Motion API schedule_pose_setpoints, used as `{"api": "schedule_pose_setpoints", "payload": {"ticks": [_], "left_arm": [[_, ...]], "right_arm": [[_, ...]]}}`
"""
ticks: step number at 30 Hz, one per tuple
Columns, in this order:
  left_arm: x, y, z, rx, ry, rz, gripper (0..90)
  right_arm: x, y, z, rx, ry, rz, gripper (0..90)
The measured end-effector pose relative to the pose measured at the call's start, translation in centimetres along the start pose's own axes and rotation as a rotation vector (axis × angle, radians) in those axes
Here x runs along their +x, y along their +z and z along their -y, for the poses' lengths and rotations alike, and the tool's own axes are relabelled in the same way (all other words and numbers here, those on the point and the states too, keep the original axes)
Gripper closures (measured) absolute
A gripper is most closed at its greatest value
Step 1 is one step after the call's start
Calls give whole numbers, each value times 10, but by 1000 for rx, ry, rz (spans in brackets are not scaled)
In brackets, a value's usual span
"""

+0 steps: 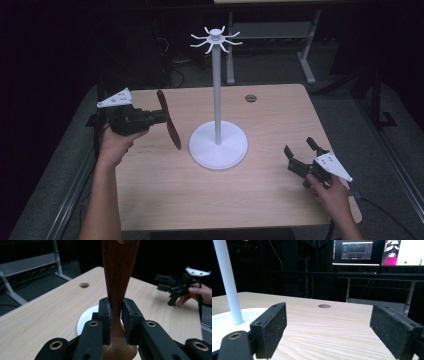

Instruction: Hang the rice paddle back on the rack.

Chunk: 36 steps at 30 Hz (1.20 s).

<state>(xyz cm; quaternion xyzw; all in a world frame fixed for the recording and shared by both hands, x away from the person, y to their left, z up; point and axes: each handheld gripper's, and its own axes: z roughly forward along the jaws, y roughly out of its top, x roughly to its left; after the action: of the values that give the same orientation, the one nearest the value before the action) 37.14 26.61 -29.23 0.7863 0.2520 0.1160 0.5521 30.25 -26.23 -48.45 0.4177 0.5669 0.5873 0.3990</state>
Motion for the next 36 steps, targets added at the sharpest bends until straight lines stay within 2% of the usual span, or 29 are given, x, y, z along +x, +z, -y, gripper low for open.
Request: {"api": "schedule_pose_setpoints", "payload": {"ticks": [4,36], "left_arm": [[-2,-3,-11,-24,3,13,782],[-17,3,-89,-66,93,43,781]], "right_arm": [[0,0,0,-1,1,1,133],[0,0,0,-1,5,0,133]]}}
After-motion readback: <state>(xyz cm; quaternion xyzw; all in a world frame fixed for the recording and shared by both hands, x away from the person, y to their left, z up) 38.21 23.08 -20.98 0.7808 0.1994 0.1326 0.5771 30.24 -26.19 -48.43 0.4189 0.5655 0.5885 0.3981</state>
